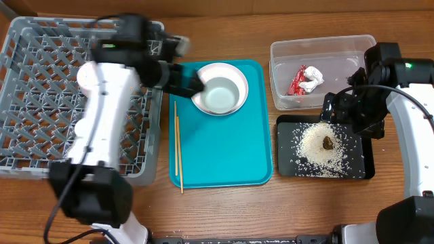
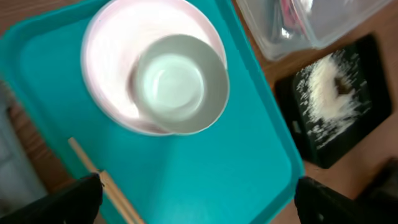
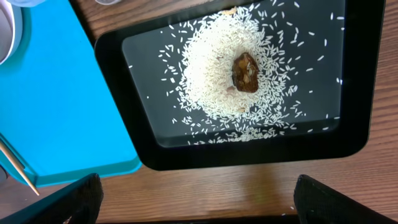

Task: Sort waste into correct bins and load items into the dishwasher
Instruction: 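Reach the left gripper toward the grey bowl on the white plate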

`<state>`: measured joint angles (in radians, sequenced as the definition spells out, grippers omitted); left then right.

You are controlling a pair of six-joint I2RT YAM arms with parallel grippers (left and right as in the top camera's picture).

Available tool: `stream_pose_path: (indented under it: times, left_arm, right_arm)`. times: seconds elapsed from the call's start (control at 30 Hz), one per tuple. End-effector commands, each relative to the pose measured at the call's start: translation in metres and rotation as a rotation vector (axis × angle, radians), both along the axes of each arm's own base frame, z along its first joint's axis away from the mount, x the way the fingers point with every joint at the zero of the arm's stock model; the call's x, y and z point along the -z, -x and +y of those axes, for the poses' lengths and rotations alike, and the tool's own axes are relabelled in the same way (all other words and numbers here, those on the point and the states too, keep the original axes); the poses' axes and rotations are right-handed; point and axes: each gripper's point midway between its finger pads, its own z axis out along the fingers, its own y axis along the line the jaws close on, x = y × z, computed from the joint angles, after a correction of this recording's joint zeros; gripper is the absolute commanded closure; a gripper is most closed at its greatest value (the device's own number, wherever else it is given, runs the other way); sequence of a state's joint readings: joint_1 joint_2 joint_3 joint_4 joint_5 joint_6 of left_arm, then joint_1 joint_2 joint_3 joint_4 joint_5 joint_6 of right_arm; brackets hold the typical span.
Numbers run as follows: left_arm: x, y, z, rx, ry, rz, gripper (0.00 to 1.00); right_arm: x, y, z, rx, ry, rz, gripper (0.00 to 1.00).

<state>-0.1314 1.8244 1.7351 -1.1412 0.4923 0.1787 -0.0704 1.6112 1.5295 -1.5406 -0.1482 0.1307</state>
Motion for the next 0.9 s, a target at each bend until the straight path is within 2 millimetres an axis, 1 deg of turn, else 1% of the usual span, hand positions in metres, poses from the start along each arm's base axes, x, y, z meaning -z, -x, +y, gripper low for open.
stream_pose_path:
  times: [0.0, 0.07, 0.13, 0.27, 0.37, 0.4, 0.43, 0.47, 0.63, 0.7, 0.8, 0.87]
  left_arm:
    - [0.026, -0.002, -0.025, 0.022, -0.218, -0.030, 0.00]
    - [0.033, 0.000, -0.046, 0.071, -0.265, -0.056, 0.00]
    - [0.043, -0.001, -0.061, 0.102, -0.315, -0.081, 0.00]
    - [0.072, -0.005, -0.080, 0.128, -0.409, -0.097, 0.01]
    - [0.096, -0.005, -0.091, 0.154, -0.429, -0.069, 0.08]
    - [0.104, -0.004, -0.094, 0.163, -0.435, -0.056, 0.12]
    - [0.112, -0.003, -0.095, 0.171, -0.442, -0.043, 0.19]
    - [0.120, -0.002, -0.096, 0.176, -0.449, -0.028, 0.24]
    - [0.155, 0.004, -0.094, 0.194, -0.484, 0.050, 0.45]
    - [0.161, 0.007, -0.093, 0.199, -0.493, 0.071, 0.57]
    - [0.162, 0.009, -0.091, 0.201, -0.498, 0.082, 0.79]
    - [0.160, 0.010, -0.092, 0.202, -0.497, 0.078, 0.88]
  right_arm:
    - [-0.005, -0.001, -0.001, 0.002, 0.015, -0.025, 0.00]
    - [-0.005, -0.001, -0.001, 0.002, 0.015, -0.025, 0.00]
    - [-0.005, -0.001, -0.001, 0.002, 0.015, -0.025, 0.00]
    - [-0.005, 0.000, -0.001, 0.002, 0.014, -0.025, 0.00]
    - [-0.005, 0.000, -0.001, 0.002, 0.010, -0.025, 0.00]
    - [-0.006, 0.000, 0.000, 0.002, 0.004, -0.025, 0.00]
    - [-0.006, -0.001, 0.001, 0.001, -0.001, -0.026, 0.00]
    - [-0.006, -0.001, 0.002, 0.001, -0.004, -0.026, 0.00]
    - [-0.006, 0.000, 0.002, 0.001, -0.005, -0.022, 0.00]
    - [-0.006, 0.000, 0.002, 0.001, -0.005, -0.022, 0.00]
    - [-0.006, 0.000, 0.002, 0.001, -0.005, -0.022, 0.00]
    - [-0.006, 0.000, 0.002, 0.001, -0.005, -0.023, 0.00]
